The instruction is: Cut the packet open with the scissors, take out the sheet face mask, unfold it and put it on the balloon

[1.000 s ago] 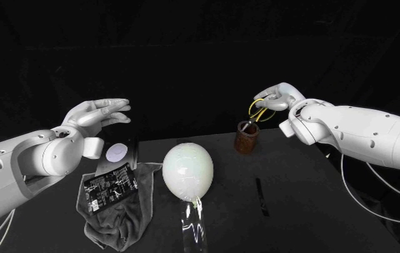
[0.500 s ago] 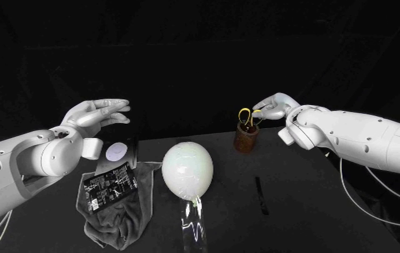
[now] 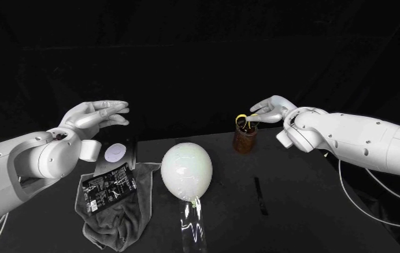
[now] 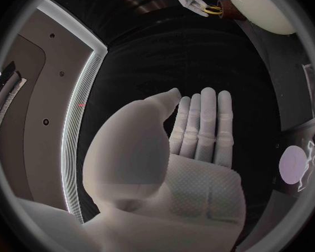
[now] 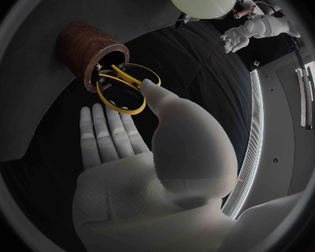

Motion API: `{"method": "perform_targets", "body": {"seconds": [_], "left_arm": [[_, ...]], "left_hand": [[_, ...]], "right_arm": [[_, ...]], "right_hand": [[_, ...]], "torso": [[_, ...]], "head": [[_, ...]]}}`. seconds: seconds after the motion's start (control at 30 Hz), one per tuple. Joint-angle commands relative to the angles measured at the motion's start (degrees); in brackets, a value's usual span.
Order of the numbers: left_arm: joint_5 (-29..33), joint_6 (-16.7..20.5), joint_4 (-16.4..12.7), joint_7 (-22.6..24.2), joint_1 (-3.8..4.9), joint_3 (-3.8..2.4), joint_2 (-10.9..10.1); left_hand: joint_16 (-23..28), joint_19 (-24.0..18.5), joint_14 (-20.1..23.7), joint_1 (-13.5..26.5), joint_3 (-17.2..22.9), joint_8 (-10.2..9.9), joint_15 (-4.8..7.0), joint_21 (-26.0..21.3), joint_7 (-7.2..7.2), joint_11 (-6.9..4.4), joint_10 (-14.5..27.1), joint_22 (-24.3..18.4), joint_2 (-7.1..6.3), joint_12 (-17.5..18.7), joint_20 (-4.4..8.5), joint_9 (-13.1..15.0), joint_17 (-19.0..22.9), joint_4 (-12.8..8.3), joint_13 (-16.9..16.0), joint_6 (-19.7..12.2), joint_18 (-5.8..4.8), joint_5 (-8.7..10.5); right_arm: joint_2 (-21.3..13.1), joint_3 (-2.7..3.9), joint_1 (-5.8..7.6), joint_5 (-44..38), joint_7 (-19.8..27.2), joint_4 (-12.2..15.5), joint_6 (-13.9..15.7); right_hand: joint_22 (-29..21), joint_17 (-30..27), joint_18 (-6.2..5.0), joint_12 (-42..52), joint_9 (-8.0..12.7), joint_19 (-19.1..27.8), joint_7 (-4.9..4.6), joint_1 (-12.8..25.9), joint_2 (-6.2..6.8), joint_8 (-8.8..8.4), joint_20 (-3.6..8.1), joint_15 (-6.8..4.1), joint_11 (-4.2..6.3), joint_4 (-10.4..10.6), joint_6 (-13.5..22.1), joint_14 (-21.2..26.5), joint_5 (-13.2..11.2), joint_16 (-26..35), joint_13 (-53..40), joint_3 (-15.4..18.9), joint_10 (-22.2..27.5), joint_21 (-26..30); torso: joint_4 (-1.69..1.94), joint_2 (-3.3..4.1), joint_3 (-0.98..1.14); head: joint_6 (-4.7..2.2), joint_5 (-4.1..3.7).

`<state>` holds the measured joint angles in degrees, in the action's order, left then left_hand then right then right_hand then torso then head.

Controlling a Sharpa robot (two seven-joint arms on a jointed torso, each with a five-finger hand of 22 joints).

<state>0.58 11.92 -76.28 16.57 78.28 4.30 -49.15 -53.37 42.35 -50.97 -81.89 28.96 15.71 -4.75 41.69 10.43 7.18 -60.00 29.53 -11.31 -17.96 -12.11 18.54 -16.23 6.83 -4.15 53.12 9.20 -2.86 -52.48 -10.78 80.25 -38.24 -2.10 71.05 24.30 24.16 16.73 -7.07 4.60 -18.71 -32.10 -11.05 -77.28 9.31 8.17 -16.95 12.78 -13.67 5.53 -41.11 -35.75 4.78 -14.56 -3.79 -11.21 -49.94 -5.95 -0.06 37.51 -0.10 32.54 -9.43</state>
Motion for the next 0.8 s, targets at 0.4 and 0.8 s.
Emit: {"method": "perform_targets", "body": {"seconds": [0.4, 0.8], "left_arm": [[-4.03, -2.15, 0.07, 1.48, -1.09, 0.23, -0.72], [-8.83, -4.46, -1.08, 3.02, -3.66, 0.40, -2.62]], "left_hand": [[10.61, -2.86, 1.04, -0.21, 0.16, -0.58, -0.58, -12.10, 0.47, 0.56, -1.83, -7.55, -2.38, 3.98, -3.52, -0.29, 3.72, 2.07, 0.48, -0.40, 0.91, 0.03], [22.11, 1.50, -3.35, -2.05, 2.07, -0.47, -0.87, -19.34, -0.02, 0.59, -4.25, -13.21, -2.50, 10.08, -3.79, -0.03, 6.26, 2.08, 0.50, -0.76, 1.34, 0.06]], "right_arm": [[-3.92, 0.13, 0.37, 2.64, 11.47, 4.96, 6.37], [-6.16, 0.21, 1.15, 17.08, 25.29, 11.08, 11.96]], "right_hand": [[-7.83, -1.88, 2.43, 0.39, 1.17, 10.07, -3.03, -6.86, 5.46, -2.38, 0.27, 2.78, 0.89, 11.75, 8.76, 10.42, -1.50, -2.04, -0.07, 25.41, 7.98, 3.12], [-3.10, -1.42, -3.20, 6.25, -2.90, -7.64, -3.28, -15.07, -8.47, 3.60, 0.52, -2.76, 2.18, 8.40, -6.09, -7.55, -1.37, -10.62, -0.16, 15.78, -3.59, -3.02]], "torso": [[0.00, -0.09, -0.01], [0.10, -0.21, 0.16]], "head": [[-0.09, 0.03], [-0.05, 0.33]]}}
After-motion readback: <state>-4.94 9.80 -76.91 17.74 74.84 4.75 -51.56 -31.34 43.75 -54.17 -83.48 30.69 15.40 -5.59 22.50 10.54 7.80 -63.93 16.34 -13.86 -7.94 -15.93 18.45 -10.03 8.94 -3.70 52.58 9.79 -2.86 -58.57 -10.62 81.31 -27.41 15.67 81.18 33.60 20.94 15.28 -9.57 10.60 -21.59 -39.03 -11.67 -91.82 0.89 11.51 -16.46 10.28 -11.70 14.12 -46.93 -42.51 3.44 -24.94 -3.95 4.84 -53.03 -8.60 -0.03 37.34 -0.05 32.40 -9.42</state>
